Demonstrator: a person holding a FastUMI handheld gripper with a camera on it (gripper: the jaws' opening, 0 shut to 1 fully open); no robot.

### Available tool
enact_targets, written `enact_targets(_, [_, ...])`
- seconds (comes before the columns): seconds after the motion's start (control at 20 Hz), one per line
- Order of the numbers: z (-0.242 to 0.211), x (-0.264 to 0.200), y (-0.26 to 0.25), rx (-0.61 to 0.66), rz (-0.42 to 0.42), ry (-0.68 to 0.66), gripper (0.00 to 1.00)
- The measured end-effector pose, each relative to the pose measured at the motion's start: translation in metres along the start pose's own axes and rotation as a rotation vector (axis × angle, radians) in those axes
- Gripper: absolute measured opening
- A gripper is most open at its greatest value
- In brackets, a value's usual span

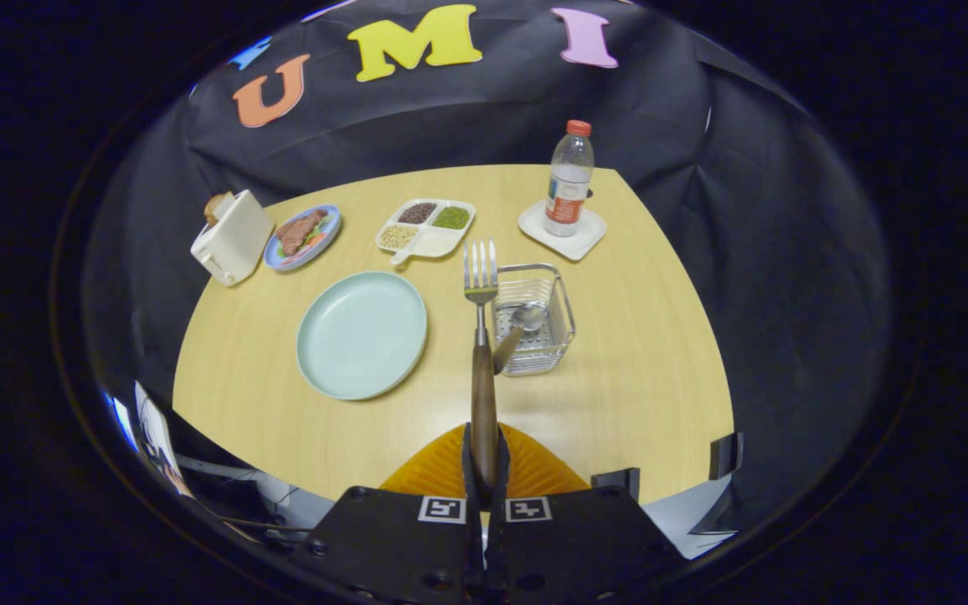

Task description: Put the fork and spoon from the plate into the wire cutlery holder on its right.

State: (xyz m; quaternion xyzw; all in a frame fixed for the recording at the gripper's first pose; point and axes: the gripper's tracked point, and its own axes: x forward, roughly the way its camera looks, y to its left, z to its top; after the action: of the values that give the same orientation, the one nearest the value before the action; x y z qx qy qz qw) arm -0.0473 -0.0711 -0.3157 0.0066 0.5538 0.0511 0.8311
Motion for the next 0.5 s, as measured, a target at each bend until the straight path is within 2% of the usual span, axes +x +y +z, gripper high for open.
enact_targets(0.5, [0.002, 0.018, -0.034, 0.028, -0.021, 0.058, 0.03])
